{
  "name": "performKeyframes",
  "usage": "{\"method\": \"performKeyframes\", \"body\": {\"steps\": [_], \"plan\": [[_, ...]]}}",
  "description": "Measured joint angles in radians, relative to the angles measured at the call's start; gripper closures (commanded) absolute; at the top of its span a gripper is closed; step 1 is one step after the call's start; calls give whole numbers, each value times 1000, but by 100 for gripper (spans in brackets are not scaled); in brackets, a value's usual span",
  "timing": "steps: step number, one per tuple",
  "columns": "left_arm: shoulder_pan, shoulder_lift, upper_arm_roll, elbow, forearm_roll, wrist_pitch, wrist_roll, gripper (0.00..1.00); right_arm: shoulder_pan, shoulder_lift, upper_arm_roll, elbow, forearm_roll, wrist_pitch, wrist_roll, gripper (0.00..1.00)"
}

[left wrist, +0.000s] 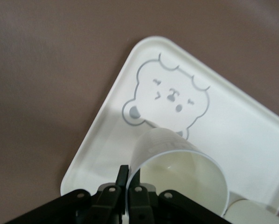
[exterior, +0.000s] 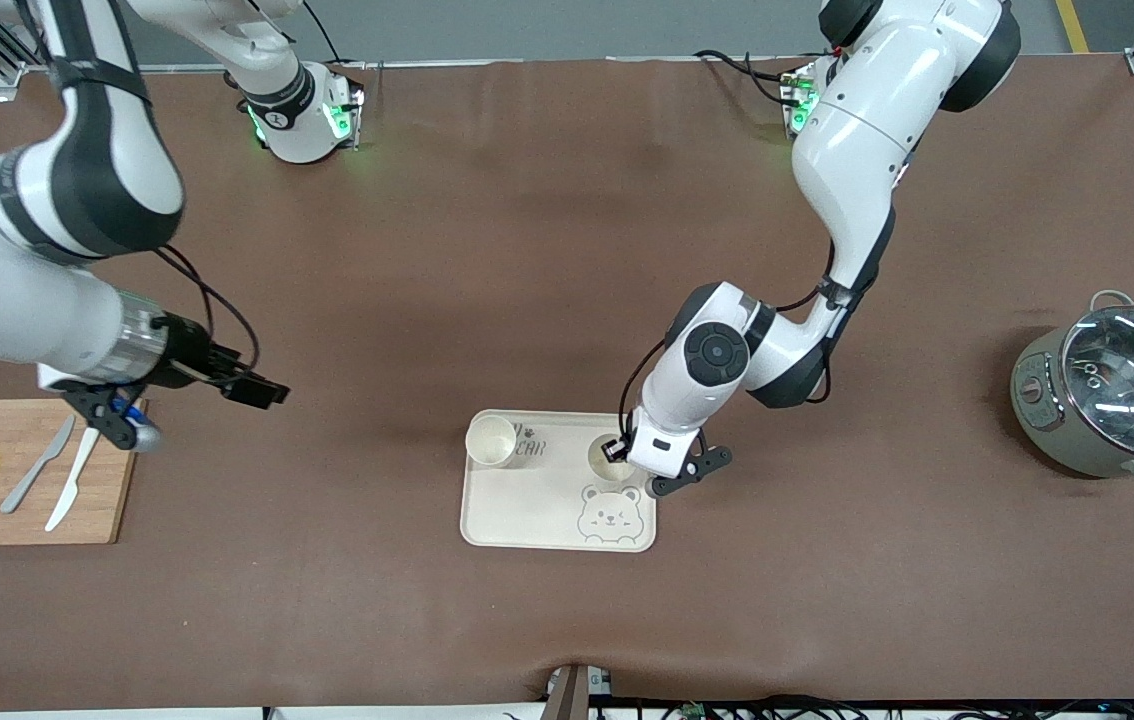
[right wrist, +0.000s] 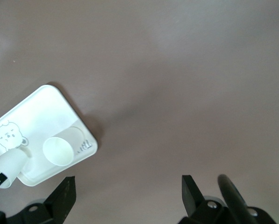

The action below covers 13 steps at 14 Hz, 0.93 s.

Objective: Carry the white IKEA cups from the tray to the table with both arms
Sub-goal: 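Grasp the cup with the left gripper while the right gripper reaches the other cup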

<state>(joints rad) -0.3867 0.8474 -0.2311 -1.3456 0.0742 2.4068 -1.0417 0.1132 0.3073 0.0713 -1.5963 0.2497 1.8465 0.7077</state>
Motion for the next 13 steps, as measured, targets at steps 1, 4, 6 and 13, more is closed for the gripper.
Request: {"method": "performKeyframes", "body": {"steps": [1, 4, 6, 13], "plan": [[8, -16, 3, 8, 1, -14, 1, 100, 12, 16, 9, 0, 0, 26, 27, 0], [71, -115, 4, 18, 3, -139, 88, 100, 63, 74, 36, -1, -5, 128, 143, 0], [140, -196, 2, 11, 3, -228, 159, 100, 102, 131, 69, -1, -55, 221, 253, 0], [302, -330, 2, -147, 4, -381, 242, 100, 146, 305, 202, 66, -368, 301, 500, 0]]}}
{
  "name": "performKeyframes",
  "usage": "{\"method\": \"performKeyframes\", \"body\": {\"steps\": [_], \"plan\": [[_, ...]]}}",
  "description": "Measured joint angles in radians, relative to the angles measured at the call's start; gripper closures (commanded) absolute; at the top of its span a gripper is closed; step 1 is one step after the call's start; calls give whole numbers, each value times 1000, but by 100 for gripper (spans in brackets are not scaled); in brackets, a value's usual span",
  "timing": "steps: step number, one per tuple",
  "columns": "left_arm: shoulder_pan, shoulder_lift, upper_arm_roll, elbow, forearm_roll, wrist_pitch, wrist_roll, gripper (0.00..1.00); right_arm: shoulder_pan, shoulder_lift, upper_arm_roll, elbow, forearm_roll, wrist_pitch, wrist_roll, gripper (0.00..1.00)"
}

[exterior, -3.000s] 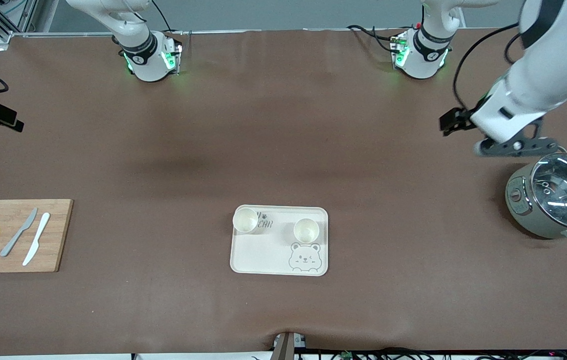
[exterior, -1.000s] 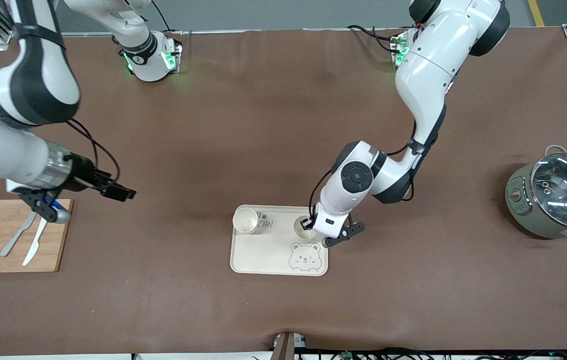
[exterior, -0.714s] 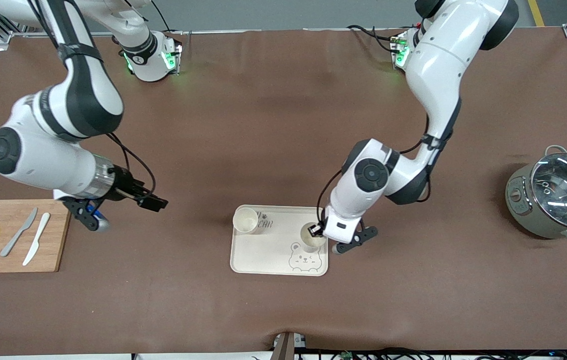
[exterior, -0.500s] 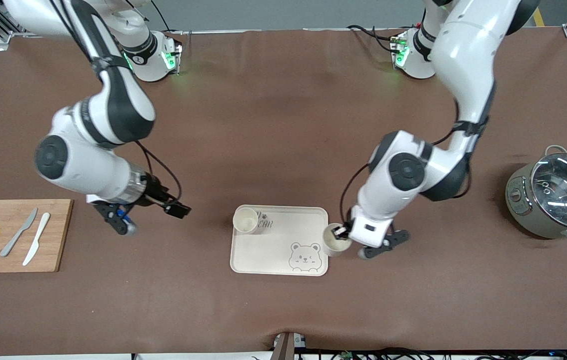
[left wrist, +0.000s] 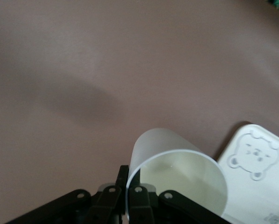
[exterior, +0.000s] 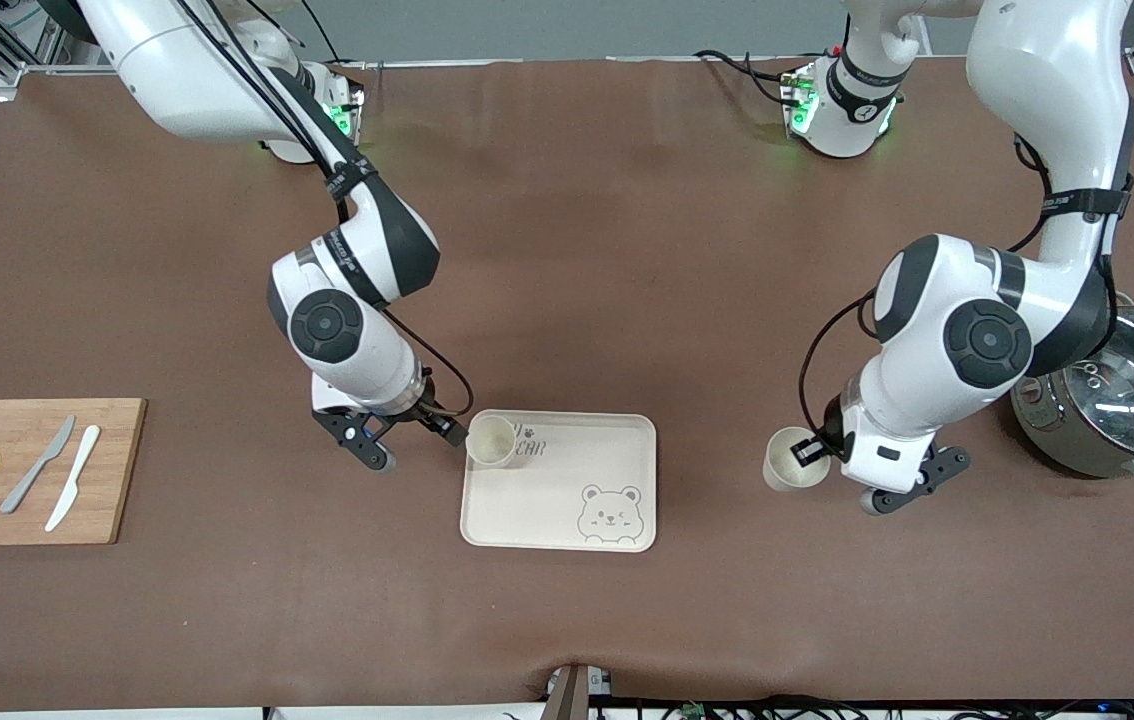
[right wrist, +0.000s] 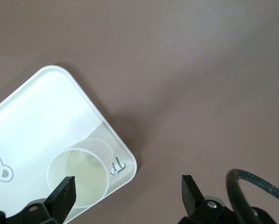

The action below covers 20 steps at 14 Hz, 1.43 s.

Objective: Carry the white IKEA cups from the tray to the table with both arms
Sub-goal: 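Grasp the cup with the left gripper while the right gripper reaches the other cup, then lift the cup with the left gripper while the right gripper grasps the other cup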

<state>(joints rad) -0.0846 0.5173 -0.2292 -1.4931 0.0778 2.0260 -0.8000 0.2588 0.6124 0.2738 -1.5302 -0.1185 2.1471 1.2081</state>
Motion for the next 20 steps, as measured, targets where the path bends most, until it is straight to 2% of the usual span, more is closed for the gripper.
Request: {"method": "performKeyframes", "body": {"steps": [3, 5, 9, 10, 11, 13, 17, 20], "plan": [[54, -15, 0, -70, 0, 0, 34, 100, 17, 41, 12, 27, -10, 11, 0, 21], [88, -20, 0, -107, 0, 0, 63, 100, 31, 63, 14, 31, -13, 35, 0, 31], [153, -43, 0, -187, 1, 3, 148, 100, 46, 102, 15, 32, -44, 59, 0, 81], [177, -54, -1, -203, 1, 3, 177, 100, 47, 111, 15, 32, -49, 64, 0, 96], [203, -66, -5, -222, 1, 5, 205, 100, 47, 117, 15, 32, -53, 72, 0, 100], [250, -94, -12, -283, 1, 39, 245, 100, 47, 124, 15, 37, -56, 81, 0, 100], [312, -125, -15, -458, 1, 222, 357, 100, 41, 125, 14, 72, -56, 78, 1, 100], [359, -124, -15, -531, 1, 307, 448, 100, 24, 118, 14, 118, -56, 1, 0, 100]]}}
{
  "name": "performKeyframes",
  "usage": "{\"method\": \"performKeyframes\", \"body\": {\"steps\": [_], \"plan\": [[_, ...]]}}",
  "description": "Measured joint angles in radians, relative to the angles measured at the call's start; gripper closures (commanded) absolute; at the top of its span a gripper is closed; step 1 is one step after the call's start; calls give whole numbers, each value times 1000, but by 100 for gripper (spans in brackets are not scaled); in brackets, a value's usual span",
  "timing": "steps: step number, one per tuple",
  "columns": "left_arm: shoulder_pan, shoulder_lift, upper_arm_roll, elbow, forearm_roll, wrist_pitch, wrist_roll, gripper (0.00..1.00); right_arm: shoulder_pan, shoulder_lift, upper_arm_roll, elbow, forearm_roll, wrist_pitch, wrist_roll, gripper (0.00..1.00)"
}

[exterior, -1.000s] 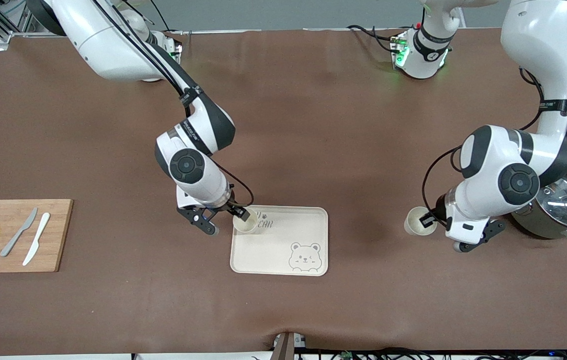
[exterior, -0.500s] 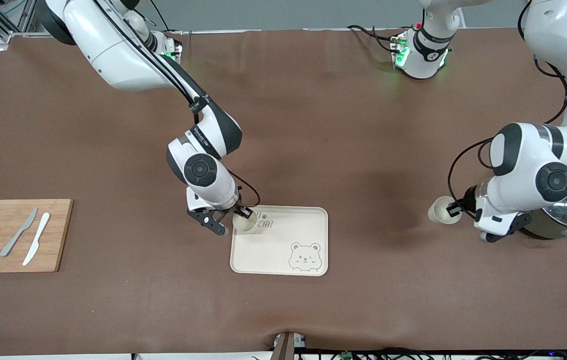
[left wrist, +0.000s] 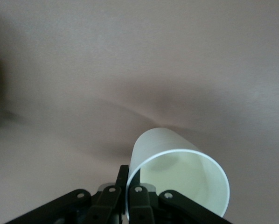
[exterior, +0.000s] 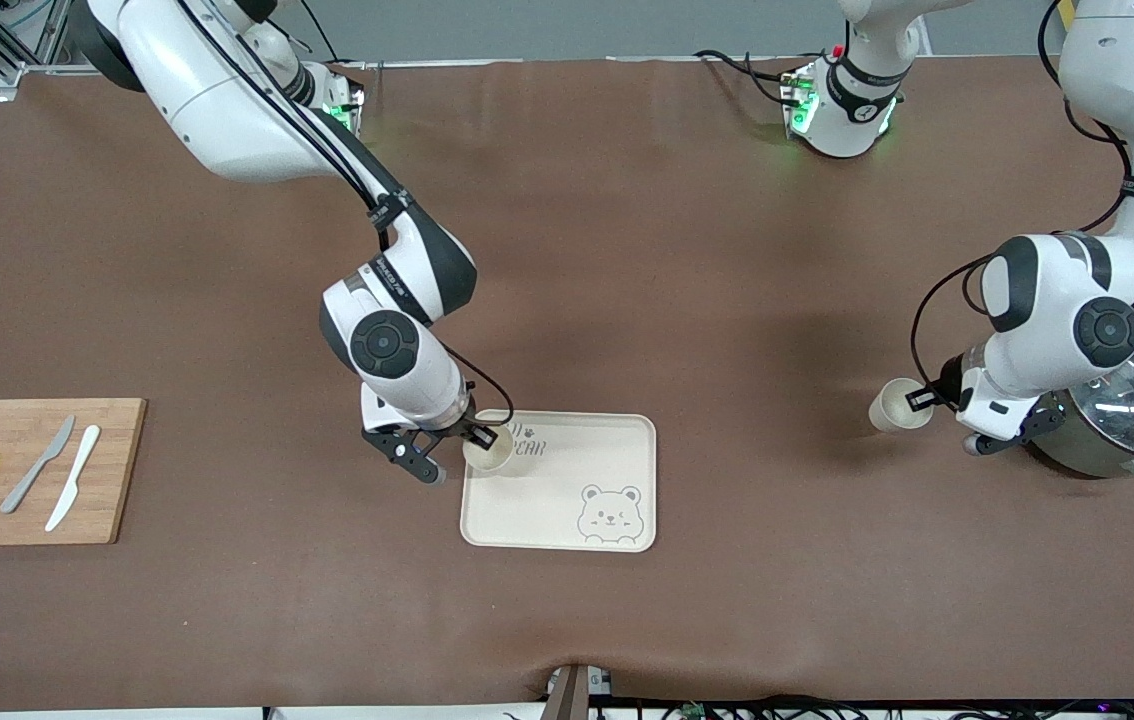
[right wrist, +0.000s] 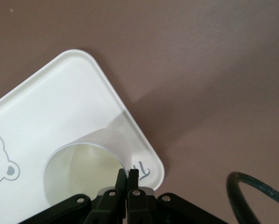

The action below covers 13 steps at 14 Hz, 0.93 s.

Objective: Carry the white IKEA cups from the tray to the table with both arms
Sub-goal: 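Lift the cup with the left gripper while the right gripper grasps the other cup, then carry both cups off the tray and set them on the table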

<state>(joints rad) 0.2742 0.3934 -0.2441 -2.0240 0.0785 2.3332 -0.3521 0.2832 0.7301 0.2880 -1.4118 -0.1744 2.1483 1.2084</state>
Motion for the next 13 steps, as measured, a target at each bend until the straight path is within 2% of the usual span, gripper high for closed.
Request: {"method": "performKeyframes", "body": {"steps": [5, 9, 10, 12, 13], "plan": [[17, 1, -2, -13, 0, 7, 66, 100, -81, -100, 4, 2, 1, -199, -115, 100], [17, 5, -12, -19, -40, 20, 118, 99, -174, -193, 5, -104, 35, -224, -288, 100], [17, 8, -12, -21, -65, 20, 140, 90, -201, -221, 5, -145, 38, -225, -338, 100], [26, 26, -12, -21, -101, 25, 193, 11, -259, -279, 4, -228, 41, -226, -447, 100], [33, 35, -12, -19, -116, 32, 221, 0, -287, -306, 2, -269, 41, -226, -499, 100]]}}
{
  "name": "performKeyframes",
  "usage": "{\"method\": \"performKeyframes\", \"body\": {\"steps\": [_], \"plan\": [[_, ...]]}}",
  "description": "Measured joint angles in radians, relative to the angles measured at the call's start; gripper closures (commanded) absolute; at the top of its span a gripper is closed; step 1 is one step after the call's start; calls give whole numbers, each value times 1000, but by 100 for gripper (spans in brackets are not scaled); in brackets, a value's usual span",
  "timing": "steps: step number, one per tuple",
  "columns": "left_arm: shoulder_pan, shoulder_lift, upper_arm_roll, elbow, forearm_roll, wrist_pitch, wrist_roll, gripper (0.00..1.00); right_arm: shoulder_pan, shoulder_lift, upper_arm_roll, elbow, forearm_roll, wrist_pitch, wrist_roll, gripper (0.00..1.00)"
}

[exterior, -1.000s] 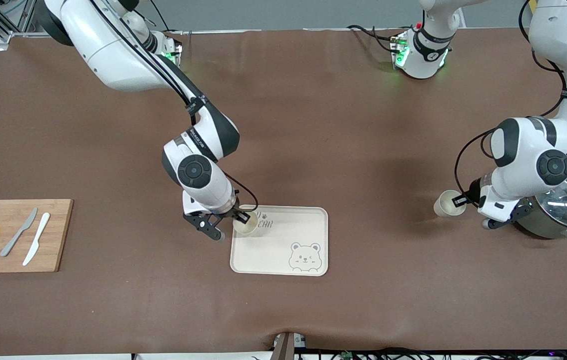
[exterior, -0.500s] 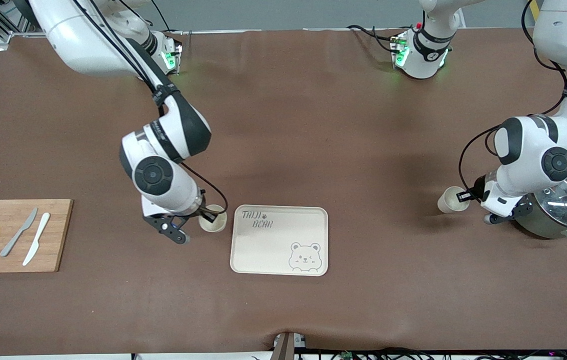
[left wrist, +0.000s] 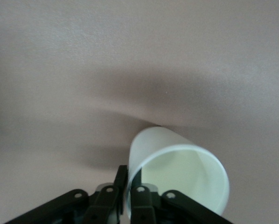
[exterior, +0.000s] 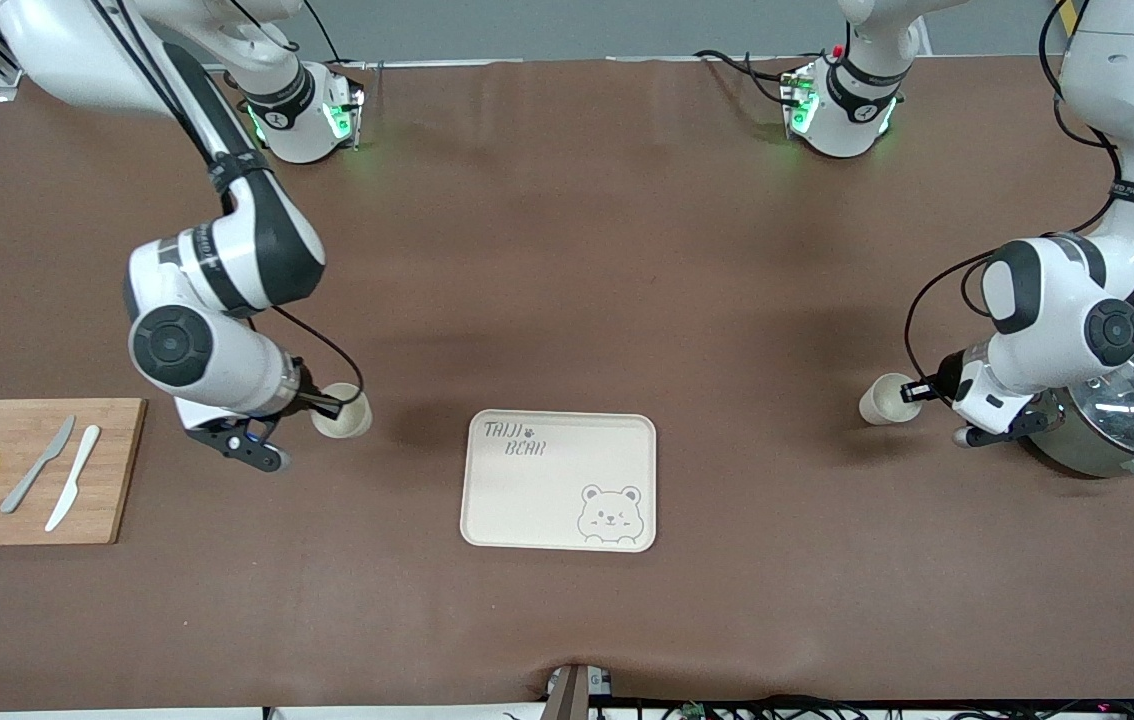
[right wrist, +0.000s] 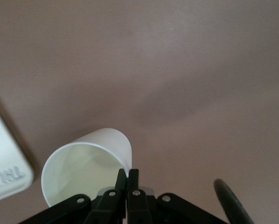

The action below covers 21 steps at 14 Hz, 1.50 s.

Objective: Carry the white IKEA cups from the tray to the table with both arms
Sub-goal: 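Carry both cups off the tray and set them on the table, then open both grippers and raise both arms away from the cups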

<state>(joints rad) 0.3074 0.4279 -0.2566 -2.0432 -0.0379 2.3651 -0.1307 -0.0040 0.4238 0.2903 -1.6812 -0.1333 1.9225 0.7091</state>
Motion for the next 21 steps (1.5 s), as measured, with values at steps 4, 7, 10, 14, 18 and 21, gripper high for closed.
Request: {"method": "performKeyframes", "body": {"steps": [4, 7, 10, 14, 18, 21], "plan": [[10, -25, -15, 49, -11, 4, 48, 0, -92, -88, -23, -135, 1, 1, -195, 100], [8, -62, -52, 116, -12, -81, 46, 0, -99, -128, -122, -203, 42, 10, -377, 100], [10, -97, -55, 213, -12, -206, 46, 0, -100, -147, -246, -265, 81, 50, -576, 100], [10, -170, -55, 319, -12, -321, 47, 0, -100, -159, -326, -417, 84, 245, -702, 100], [11, -242, -50, 382, -12, -445, 48, 0, -98, -159, -332, -528, 84, 393, -711, 100], [21, -290, -41, 399, 22, -498, 48, 0, -98, -160, -333, -532, 84, 400, -711, 0]]}}
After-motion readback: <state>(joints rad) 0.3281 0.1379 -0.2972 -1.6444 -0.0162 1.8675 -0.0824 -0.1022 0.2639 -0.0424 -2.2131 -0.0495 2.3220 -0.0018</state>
